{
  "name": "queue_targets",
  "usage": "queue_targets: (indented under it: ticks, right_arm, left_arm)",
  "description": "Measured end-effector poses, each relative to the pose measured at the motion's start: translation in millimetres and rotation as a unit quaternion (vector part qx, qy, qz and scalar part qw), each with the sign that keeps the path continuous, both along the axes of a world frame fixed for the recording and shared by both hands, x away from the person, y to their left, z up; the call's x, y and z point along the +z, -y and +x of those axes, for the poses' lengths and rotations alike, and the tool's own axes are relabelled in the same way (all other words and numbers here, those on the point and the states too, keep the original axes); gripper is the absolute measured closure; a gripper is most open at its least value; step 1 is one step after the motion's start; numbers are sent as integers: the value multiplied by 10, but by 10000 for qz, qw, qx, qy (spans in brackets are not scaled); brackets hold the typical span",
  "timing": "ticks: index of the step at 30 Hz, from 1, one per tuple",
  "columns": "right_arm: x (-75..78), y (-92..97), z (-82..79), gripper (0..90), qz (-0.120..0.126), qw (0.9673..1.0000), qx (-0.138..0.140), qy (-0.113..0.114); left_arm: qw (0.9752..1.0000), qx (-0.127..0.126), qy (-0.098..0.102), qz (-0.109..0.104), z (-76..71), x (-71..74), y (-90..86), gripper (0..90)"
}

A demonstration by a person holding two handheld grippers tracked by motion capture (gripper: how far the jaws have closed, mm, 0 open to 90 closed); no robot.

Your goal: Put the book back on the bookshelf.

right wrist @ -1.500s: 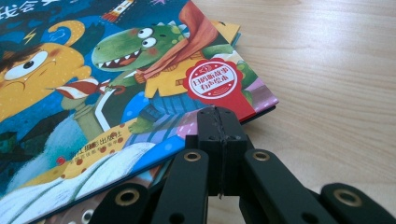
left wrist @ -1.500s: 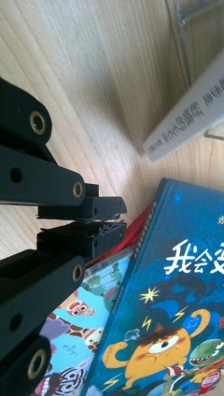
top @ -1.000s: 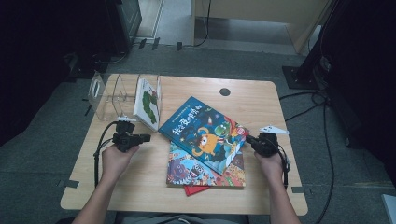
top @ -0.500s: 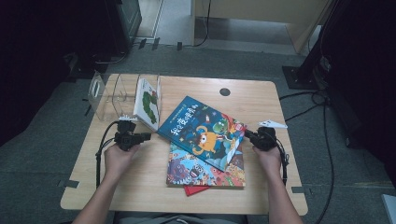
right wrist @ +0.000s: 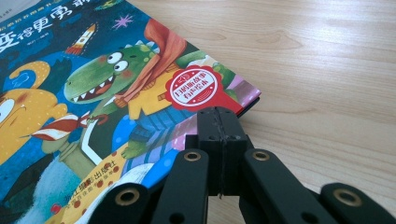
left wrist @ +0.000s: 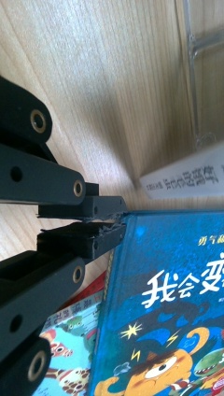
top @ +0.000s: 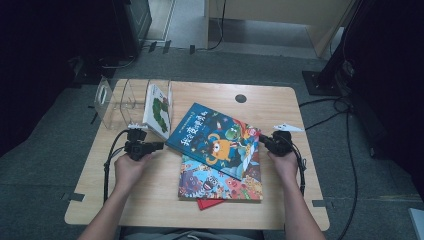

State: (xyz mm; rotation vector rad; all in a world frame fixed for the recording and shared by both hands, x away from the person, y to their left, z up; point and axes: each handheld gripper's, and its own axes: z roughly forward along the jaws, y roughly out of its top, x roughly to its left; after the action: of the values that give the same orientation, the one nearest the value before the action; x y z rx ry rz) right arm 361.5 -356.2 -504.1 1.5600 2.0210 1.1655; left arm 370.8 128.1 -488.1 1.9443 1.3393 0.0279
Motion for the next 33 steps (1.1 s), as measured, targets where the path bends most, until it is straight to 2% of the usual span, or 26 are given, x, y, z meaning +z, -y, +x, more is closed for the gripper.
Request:
queue_targets:
  ticks: [2, 6, 17, 24, 30, 33]
  right_arm:
    - [-3, -8, 17, 900, 7, 10000, 7, 10]
    - [4, -37, 27, 900, -33, 10000, 19, 28]
    - [49, -86, -34, 900, -122, 9998, 168, -13]
    - [47, -95, -92, 900, -146, 9996, 231, -3]
    - [46, -90, -159, 900, -132, 9995, 295, -57]
    - [40, -91, -167, 900, -150, 9992, 349, -83]
  left_arm:
    - [10000, 45, 10, -83, 14, -8, -13, 857]
    - [9999, 74, 10, -104, 26, -22, -22, 858]
    - [9998, 75, 177, 14, 45, -42, -9, 851]
    - [9998, 65, 185, 103, 80, -60, 30, 847]
    - [9998, 77, 116, 136, 118, -85, 46, 869]
    - [10000, 34, -44, 43, 132, -83, 48, 885]
